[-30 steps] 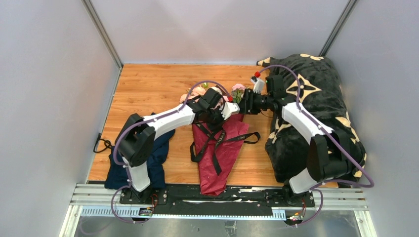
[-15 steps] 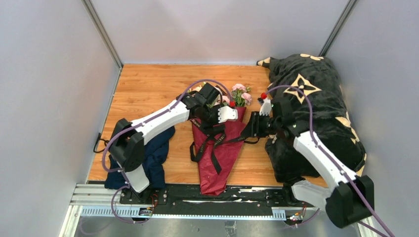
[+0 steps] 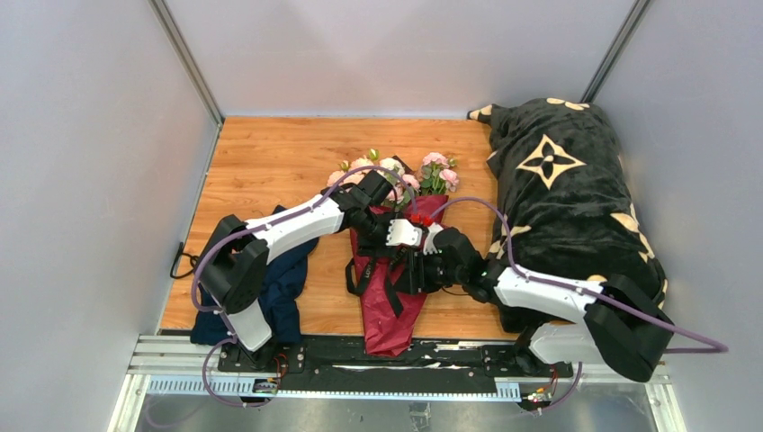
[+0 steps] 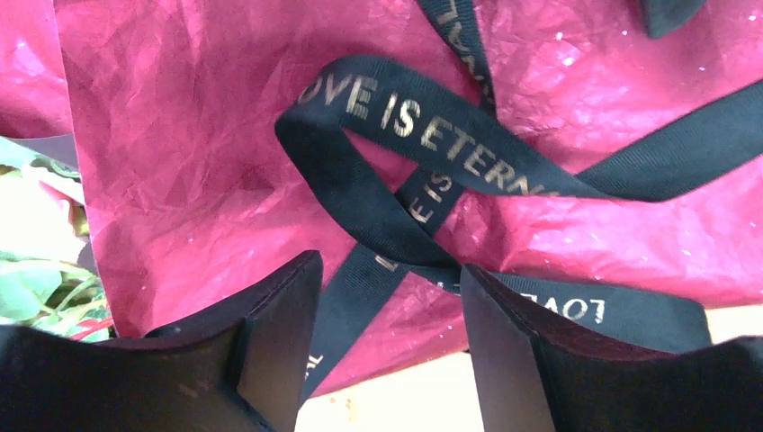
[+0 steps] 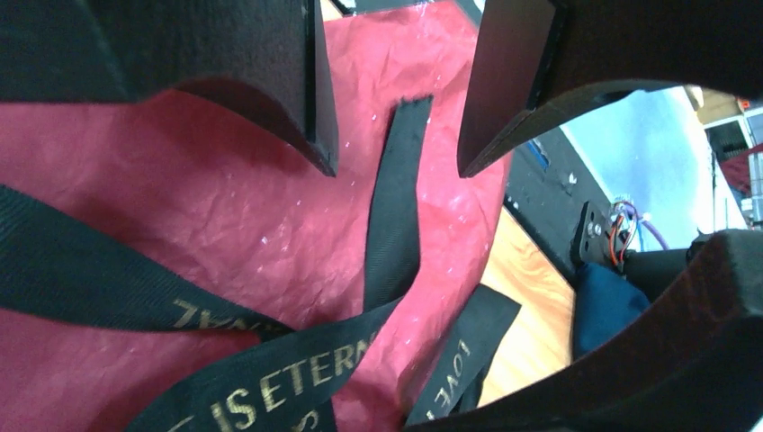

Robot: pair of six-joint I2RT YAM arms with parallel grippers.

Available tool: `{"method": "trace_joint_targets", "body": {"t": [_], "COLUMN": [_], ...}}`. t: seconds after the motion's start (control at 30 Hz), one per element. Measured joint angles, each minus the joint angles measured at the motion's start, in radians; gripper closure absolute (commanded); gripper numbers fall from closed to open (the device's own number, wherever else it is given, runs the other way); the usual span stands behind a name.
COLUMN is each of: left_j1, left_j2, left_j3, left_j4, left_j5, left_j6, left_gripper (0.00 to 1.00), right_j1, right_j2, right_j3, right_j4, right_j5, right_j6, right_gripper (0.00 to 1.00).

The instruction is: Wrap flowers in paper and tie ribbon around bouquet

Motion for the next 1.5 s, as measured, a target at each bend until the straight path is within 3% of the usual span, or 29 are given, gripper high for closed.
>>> {"method": "trace_joint_targets", "body": {"t": [0.13,0.23,0.43,0.67,0.83,1.1,1.17,1.3,1.37,1.5], "left_j1": [0.004,0.001,-0.008,-0.003,0.001,0.027,0.051,0.077,0.080,0.086], "left_j2": [0.025,0.040,0.049,0.037,0.033,0.030,0.026,0.009,-0.004,-0.050], "left_j3": [-0.023,-0.054,-0.077,-0.078,-0.080,-0.084,-0.084,-0.089,-0.097,-0.119], "left_j4": [0.050,0.081,0.120,0.115,0.143,0.151,0.142,0.125,0.121,0.111], "left_j5": [-0.024,-0.037,-0.026,0.013,0.000,-0.008,0.010,0.028,0.037,0.066], "left_j6": [-0.012,-0.019,-0.031,-0.089,-0.167,-0.248,-0.265,-0.283,-0.287,-0.288], "left_gripper": [0.40,0.52,1.00,1.00,1.00,1.00,1.00,1.00,1.00,1.00], "right_j1": [0.026,0.051,0.098,0.190,0.222,0.223,0.223,0.222,0.222,0.214], "right_j2": [0.074,0.121,0.121,-0.018,0.040,0.142,0.177,0.219,0.217,0.145], "right_j3": [-0.045,-0.077,-0.136,-0.168,-0.144,-0.108,-0.090,-0.057,-0.043,-0.053], "right_j4": [0.141,0.219,0.327,0.310,0.423,0.490,0.489,0.481,0.467,0.403], "right_j5": [0.093,0.154,0.256,0.415,0.413,0.525,0.571,0.615,0.628,0.628], "right_j6": [0.039,0.063,0.072,-0.028,-0.097,-0.086,-0.071,-0.067,-0.070,-0.069], "right_gripper": [0.42,0.42,0.43,0.42,0.41,0.50,0.57,0.89,1.00,1.00]}}
